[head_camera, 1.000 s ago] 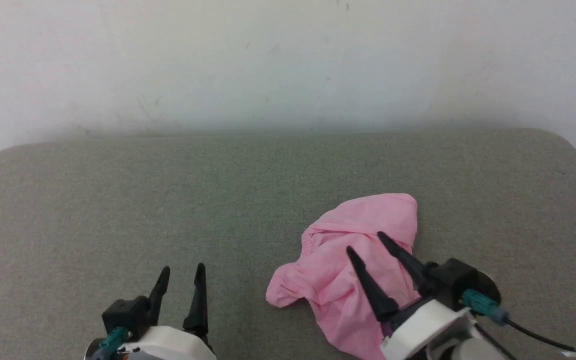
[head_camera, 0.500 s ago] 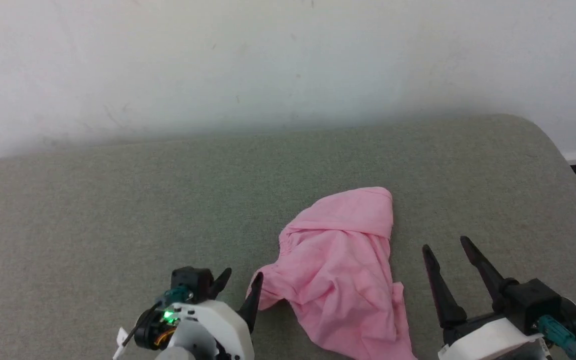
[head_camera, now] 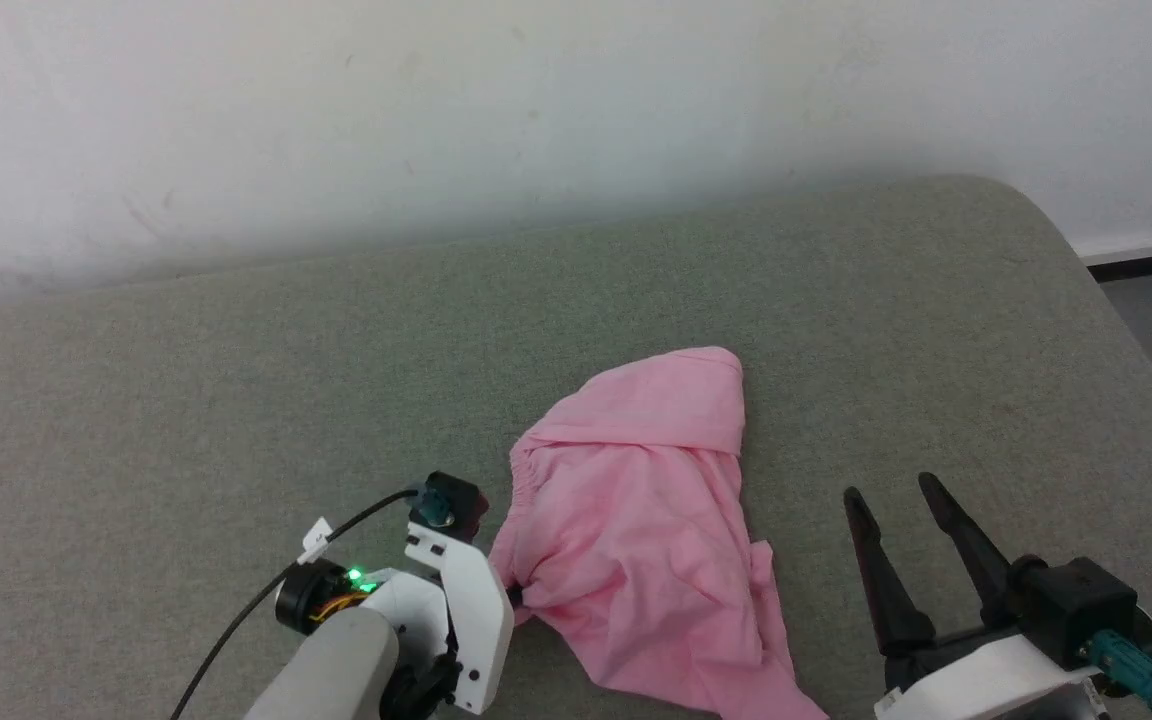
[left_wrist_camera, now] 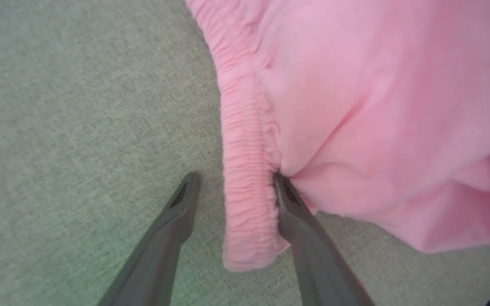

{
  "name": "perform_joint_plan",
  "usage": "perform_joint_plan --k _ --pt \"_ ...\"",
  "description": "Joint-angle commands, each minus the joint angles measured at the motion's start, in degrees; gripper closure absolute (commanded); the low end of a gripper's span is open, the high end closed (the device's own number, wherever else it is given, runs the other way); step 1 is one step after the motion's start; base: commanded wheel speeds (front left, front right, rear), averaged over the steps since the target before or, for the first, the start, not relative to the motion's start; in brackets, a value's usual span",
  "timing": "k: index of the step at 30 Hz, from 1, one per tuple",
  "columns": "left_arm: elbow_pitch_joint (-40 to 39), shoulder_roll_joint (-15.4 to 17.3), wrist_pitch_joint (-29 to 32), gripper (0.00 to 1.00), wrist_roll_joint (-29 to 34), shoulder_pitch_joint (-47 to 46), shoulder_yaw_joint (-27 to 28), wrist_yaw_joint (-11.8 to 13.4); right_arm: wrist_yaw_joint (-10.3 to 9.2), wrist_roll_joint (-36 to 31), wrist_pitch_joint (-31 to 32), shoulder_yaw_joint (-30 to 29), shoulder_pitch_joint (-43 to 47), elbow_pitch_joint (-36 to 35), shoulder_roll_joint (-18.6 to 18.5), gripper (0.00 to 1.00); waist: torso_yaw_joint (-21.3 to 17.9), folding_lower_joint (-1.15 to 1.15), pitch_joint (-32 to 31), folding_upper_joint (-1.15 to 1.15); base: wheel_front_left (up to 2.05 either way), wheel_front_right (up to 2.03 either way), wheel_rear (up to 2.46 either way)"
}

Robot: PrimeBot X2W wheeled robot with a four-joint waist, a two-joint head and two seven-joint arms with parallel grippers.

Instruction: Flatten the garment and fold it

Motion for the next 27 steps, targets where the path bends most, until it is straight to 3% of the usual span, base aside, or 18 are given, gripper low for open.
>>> perform_joint_plan --k 1,2,7,11,15,20,23,25,26,27 --pt "1.9 -0.1 1.9 0.77 -0.7 2.2 -2.1 -0.4 0.02 0.3 -0.5 -0.1 -0.2 0.2 0.2 0.0 -0.1 0.0 0.2 0.0 0.0 0.0 0.0" --pt "1.0 0.7 2.1 1.0 -1.7 1.9 -3.4 -0.4 0.02 0.5 -0.6 -0.4 -0.1 0.3 0.2 0.0 0.1 0.0 0.2 0.0 0.0 0.0 0.0" --pt "-4.6 5.7 -4.0 1.0 -2.8 0.5 -1.6 0.6 0.02 0.9 -0.7 -2.1 0.8 0.7 0.2 0.0 1.8 0.0 0.0 0.0 0.0 0.0 0.0" --pt "-11.2 9.7 -8.3 1.0 -3.5 3.0 4.0 5.7 0.02 0.9 -0.5 -2.9 1.5 0.8 0.2 0.0 3.2 0.0 -0.3 0.0 0.0 0.0 0.0" --pt "-18.9 13.4 -8.7 1.0 -5.5 10.4 10.1 12.2 0.02 0.8 -0.3 -3.3 2.0 1.0 0.2 0.0 4.5 0.0 -0.6 0.0 0.0 0.0 0.0" --pt "-26.1 15.2 -7.8 1.0 -8.9 23.0 16.4 19.6 0.02 0.8 0.4 -3.5 2.5 1.5 0.2 0.0 5.8 0.0 -0.8 0.0 0.0 0.0 0.0" --pt "-28.6 14.7 -7.6 1.0 -10.7 28.4 18.4 21.9 0.02 0.6 1.0 -3.8 2.8 2.0 0.2 0.0 6.6 0.0 -1.0 0.0 0.0 0.0 0.0" --pt "-29.4 14.1 -7.8 1.0 -11.8 30.3 18.8 22.0 0.02 0.5 1.4 -3.8 2.9 2.2 0.2 0.0 7.1 0.0 -1.0 0.0 0.0 0.0 0.0" --pt "-29.7 13.5 -8.3 0.56 -12.5 30.8 19.0 21.9 0.02 0.4 1.6 -3.9 2.9 2.3 0.2 0.0 7.3 0.0 -1.1 0.0 0.0 0.0 0.0" --pt "-29.9 13.2 -9.1 0.0 -12.5 31.0 19.1 21.9 0.02 0.3 1.8 -3.8 2.9 2.4 0.2 0.0 7.5 0.0 -1.2 0.0 0.0 0.0 0.0"
